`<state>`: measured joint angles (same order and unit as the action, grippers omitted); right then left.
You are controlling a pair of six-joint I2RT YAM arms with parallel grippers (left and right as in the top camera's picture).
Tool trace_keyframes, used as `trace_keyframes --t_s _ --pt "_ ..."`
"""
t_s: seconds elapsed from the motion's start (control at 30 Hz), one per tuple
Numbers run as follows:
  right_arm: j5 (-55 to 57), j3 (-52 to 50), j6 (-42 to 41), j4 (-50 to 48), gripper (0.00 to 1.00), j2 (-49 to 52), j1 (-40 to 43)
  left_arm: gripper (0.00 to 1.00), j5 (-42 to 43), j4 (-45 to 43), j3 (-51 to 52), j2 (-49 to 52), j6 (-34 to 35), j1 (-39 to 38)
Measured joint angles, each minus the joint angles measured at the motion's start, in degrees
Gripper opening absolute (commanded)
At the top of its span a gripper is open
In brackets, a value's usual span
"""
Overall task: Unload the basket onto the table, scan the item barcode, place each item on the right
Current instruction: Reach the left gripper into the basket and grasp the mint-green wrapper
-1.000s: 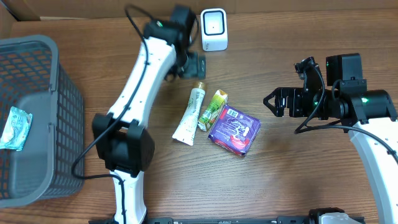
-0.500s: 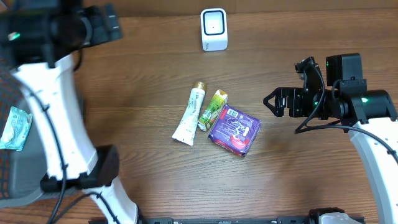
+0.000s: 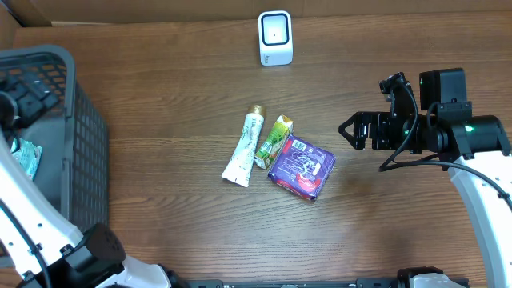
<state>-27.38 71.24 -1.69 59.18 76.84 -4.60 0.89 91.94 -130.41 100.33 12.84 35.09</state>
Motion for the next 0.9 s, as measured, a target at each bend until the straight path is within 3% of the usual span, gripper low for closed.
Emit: trace_keyframes --t_s 0.27,0.53,0.67,0.9 --pt "0.0 0.0 0.0 0.0 1.0 0.0 0.0 1.0 3.3 -6.2 2.3 -1.3 1.2 9.8" --pt "0.0 0.0 0.0 0.0 1.0 0.0 0.0 1.0 2.2 -23.1 14.6 -1.6 3.0 14.0" --pt "0.0 0.0 0.0 -0.1 1.0 0.0 0.0 0.99 1.7 -31.9 23.5 -1.6 -3.0 13.0" --pt "0.0 0.0 0.0 -0.3 1.0 0.0 0.0 1.0 1.2 -37.5 34.7 0.5 -18.1 12.0"
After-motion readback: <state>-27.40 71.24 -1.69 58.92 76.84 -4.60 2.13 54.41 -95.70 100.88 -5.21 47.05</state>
